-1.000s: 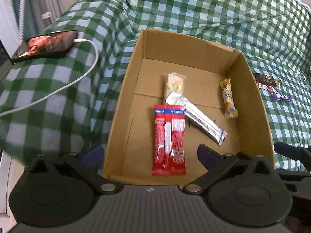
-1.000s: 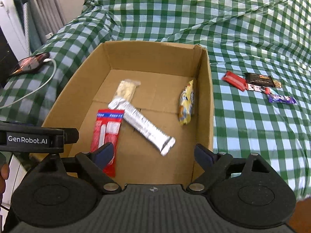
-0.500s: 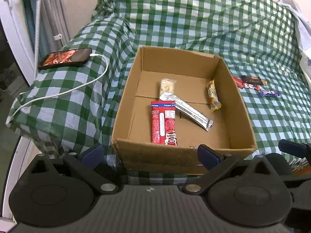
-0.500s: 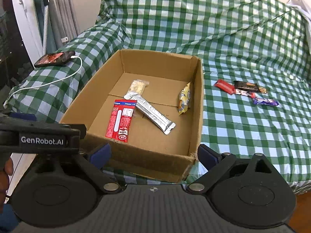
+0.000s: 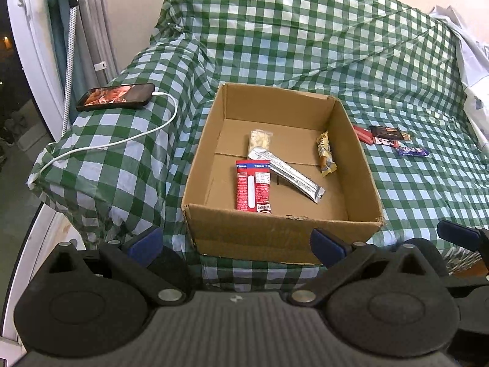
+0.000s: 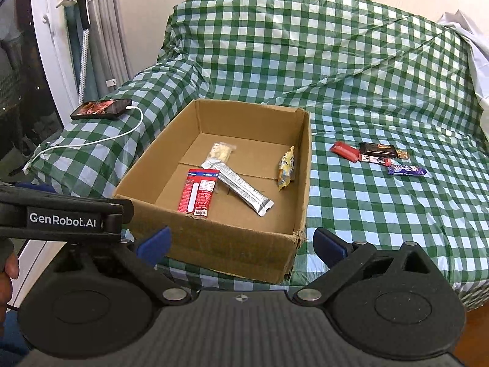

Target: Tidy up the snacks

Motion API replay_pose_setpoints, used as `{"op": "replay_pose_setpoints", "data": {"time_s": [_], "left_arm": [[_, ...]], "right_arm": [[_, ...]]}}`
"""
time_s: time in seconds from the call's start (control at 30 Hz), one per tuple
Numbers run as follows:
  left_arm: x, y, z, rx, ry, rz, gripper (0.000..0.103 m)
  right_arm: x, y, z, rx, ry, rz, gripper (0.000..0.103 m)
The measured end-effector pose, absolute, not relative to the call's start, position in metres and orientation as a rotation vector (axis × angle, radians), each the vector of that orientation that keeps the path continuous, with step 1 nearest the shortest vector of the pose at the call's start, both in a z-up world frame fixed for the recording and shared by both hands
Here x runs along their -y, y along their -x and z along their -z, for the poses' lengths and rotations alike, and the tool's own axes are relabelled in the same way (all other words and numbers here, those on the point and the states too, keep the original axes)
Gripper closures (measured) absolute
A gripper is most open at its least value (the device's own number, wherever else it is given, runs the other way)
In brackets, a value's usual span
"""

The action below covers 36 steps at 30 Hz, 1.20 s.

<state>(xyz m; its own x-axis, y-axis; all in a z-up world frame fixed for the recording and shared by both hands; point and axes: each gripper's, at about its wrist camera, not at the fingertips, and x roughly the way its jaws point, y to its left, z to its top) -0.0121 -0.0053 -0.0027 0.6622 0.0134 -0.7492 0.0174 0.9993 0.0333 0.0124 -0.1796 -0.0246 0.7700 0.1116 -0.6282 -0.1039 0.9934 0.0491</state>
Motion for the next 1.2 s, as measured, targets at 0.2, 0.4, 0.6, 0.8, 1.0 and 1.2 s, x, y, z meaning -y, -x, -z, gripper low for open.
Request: {"op": "replay_pose_setpoints", "data": {"time_s": [0.2, 0.4, 0.6, 0.8, 1.0, 1.2], "left_arm": [[0.0073, 0.0174, 0.002, -0.847, -0.041, 0.006, 0.0], [0.0079, 0.0186, 0.0034, -0.859, -0.039, 0.006, 0.0], [0.0077, 0.0182, 0.0038, -0.863, -0.041, 0.006, 0.0], [0.0078, 0.0169, 0.0043, -0.868, -0.043, 0.007, 0.0], [0.0063, 0.0151, 0.0077, -0.88, -0.041, 0.011, 0.0], [0.0054, 0.0146, 0.0087, -0.884, -0.041, 0.012, 0.0]], "right_arm": [[0.1834, -0.0058, 0.0244, -0.678, -0.023, -0.115, 0.003], [0.1853, -0.0036, 0.0251, -0.684, -0.03, -0.113, 0.003], [0.187, -0.0033, 0.0252, -0.686, -0.038, -0.112, 0.003], [0.1859, -0.0033, 0.0274, -0.694, -0.044, -0.109, 0.003], [0.1855, -0.0052, 0.0299, -0.705, -0.047, -0.106, 0.003], [0.1848, -0.0058, 0.0303, -0.711, -0.05, -0.103, 0.003]]}}
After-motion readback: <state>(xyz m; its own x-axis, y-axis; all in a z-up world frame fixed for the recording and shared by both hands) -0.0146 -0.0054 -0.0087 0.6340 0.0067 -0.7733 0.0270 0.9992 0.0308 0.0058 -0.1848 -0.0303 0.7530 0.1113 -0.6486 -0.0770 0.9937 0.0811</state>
